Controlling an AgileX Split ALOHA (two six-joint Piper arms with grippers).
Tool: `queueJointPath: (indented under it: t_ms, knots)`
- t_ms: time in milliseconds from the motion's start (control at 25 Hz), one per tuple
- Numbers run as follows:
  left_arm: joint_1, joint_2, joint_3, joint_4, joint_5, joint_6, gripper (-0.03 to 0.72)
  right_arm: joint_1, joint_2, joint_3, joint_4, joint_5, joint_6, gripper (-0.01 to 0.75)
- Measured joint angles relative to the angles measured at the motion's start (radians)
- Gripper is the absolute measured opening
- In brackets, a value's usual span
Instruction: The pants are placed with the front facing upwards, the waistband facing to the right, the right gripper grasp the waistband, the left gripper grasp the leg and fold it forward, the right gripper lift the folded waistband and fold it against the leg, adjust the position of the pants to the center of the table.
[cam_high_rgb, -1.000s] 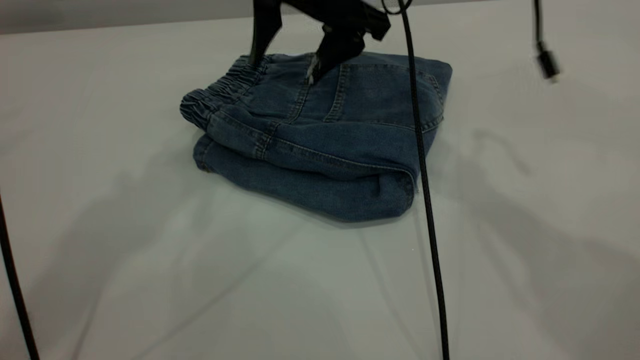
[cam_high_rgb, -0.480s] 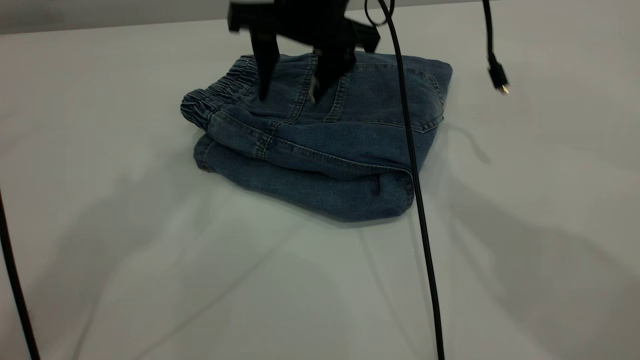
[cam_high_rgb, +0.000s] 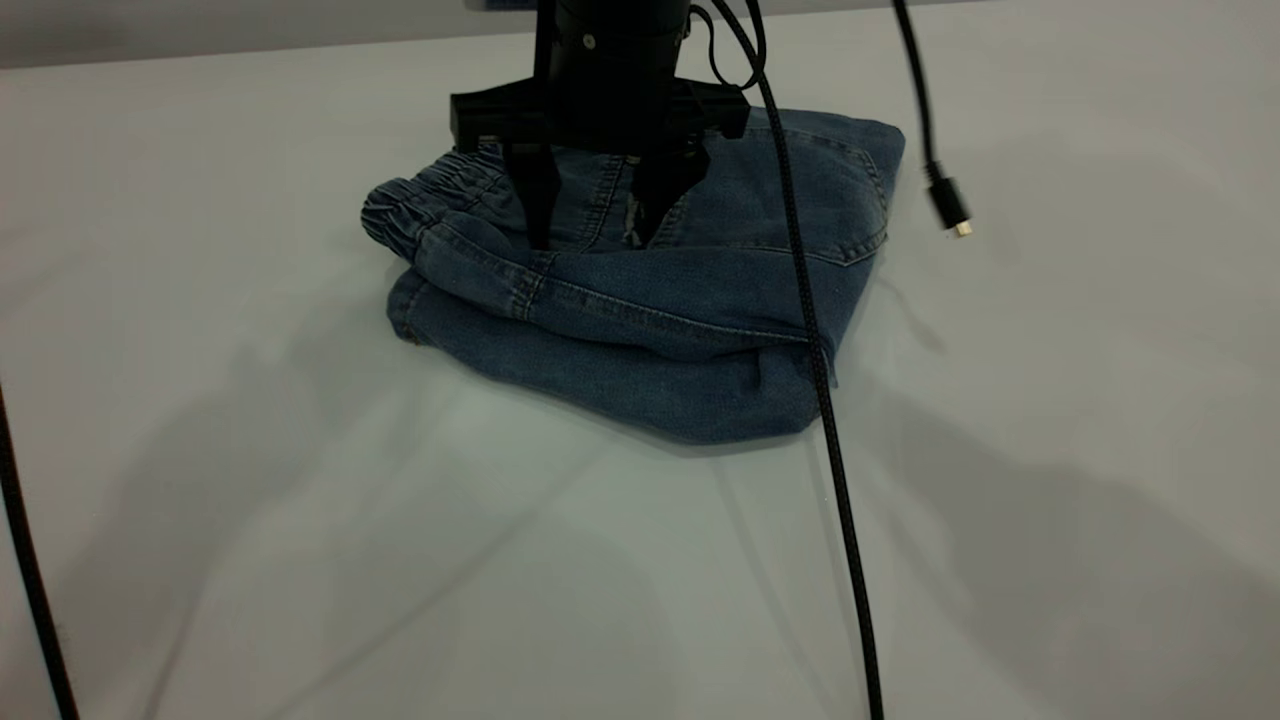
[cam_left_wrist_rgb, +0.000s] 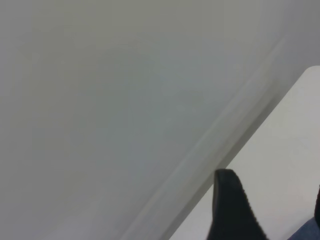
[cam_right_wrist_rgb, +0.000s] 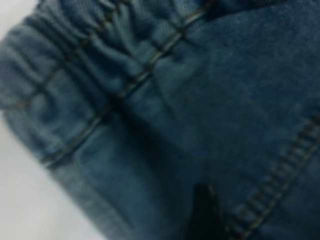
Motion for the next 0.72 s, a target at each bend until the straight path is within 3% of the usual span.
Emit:
queueJointPath:
  t_ms: [720]
  knots:
    - [0.0, -0.001, 0.0, -0.002, 0.007, 0.0, 0.378, 0.033, 0.008, 0.0, -0.032, 0.155, 0.009, 0.44]
